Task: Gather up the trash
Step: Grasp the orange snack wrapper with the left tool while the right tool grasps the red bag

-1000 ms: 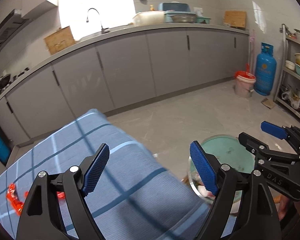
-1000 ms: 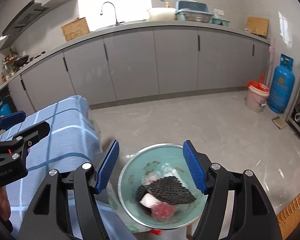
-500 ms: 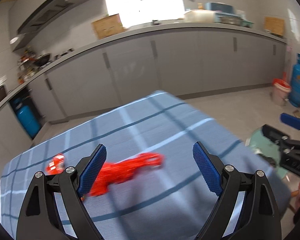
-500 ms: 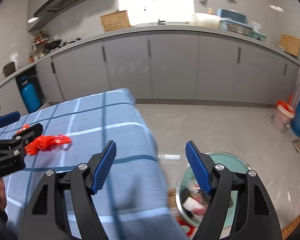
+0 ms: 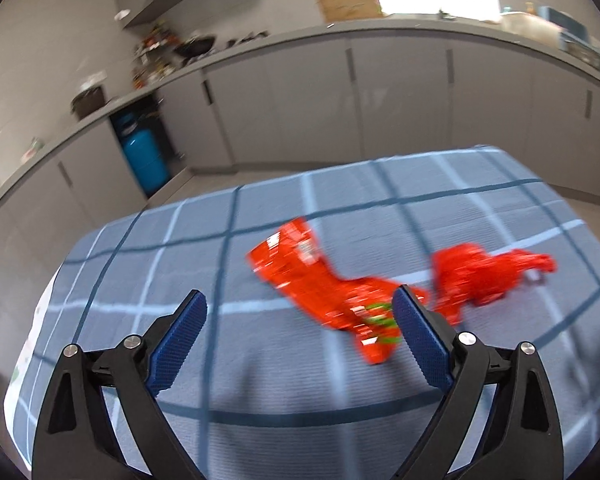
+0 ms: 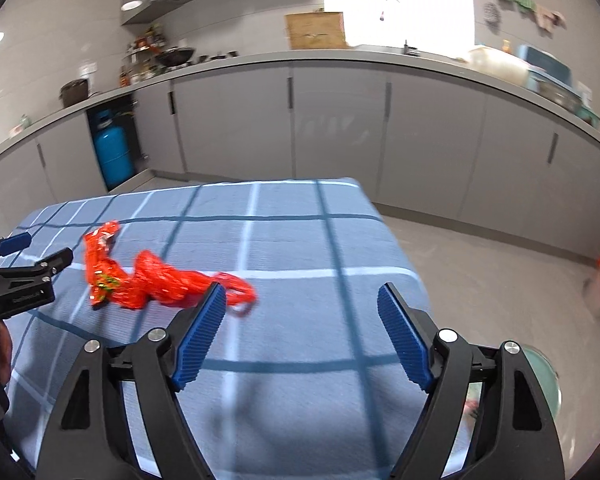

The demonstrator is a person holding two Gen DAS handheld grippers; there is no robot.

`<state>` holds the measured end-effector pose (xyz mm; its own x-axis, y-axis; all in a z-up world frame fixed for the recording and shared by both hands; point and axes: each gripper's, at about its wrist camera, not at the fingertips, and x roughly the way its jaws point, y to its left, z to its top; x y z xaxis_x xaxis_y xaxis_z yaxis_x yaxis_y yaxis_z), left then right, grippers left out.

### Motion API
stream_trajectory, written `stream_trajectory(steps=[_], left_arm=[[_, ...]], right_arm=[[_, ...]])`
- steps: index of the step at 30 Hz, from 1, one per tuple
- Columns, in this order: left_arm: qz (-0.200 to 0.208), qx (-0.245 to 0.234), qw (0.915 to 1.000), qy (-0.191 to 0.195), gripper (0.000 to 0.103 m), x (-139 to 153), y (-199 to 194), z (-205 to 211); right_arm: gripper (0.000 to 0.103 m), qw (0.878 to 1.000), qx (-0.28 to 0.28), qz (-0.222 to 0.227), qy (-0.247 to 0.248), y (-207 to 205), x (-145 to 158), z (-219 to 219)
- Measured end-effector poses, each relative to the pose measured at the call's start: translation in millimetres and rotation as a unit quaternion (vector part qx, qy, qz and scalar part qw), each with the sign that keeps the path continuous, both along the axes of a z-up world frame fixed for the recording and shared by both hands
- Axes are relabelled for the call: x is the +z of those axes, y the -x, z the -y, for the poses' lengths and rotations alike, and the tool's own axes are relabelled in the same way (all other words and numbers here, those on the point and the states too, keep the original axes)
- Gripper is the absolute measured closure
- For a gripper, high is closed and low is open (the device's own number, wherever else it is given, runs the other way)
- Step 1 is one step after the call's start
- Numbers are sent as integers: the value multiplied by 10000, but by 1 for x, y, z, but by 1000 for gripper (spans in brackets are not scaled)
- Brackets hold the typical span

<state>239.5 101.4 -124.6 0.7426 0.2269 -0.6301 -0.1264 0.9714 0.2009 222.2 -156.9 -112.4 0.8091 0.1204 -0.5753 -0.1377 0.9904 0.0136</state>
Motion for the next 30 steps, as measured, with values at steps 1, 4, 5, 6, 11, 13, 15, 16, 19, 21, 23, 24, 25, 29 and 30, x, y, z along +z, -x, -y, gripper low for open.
stream_trajectory(steps=[1,4,5,6,11,13,15,16,19,21,23,24,25,29,30], left_arm=[[-33,55,10000,11,10,-2,-1,-5],[-122,211,9997,1,9,-8,-4,-15],[-132,256,9996,-14,9,-9,-5,-17],[-132,295,9995,-22,7,-10,-6,-18],[-214,420,9988,-94,5,-18,-13,-26],[-266,464,9985,-80,5,-22,-15,-30],[-307,509,9982,-28,5,-25,-17,-34],[-321,524,9981,-17,5,-26,-18,-35],[-336,565,9978,17,5,-28,-18,-39],[-347,583,9977,32,5,-29,-19,-42],[-370,598,9975,66,5,-31,-20,-44],[-383,603,9974,87,5,-32,-20,-45],[-398,602,9973,102,5,-32,-20,-46],[-413,590,9973,125,5,-32,-21,-47],[-416,591,9973,137,5,-32,-21,-48]], right_arm=[[24,10000,86,-17,22,-3,-1,-7],[24,9994,338,-32,77,-12,-2,-28],[22,9990,431,-44,94,-15,-2,-36],[20,9986,515,-48,104,-18,-3,-42],[19,9961,842,-133,204,-33,-11,-72],[19,9951,942,-189,244,-38,-15,-80],[19,9938,1043,-244,298,-42,-20,-90],[19,9932,1085,-275,316,-44,-22,-94],[18,9922,1142,-330,361,-49,-28,-102],[18,9916,1175,-382,369,-53,-31,-105],[18,9911,1207,-409,393,-55,-33,-107],[18,9905,1239,-439,415,-57,-35,-109],[18,9900,1264,-467,425,-59,-36,-110],[20,9868,1401,-680,440,-67,-45,-117],[23,9852,1452,-786,454,-70,-49,-120]])
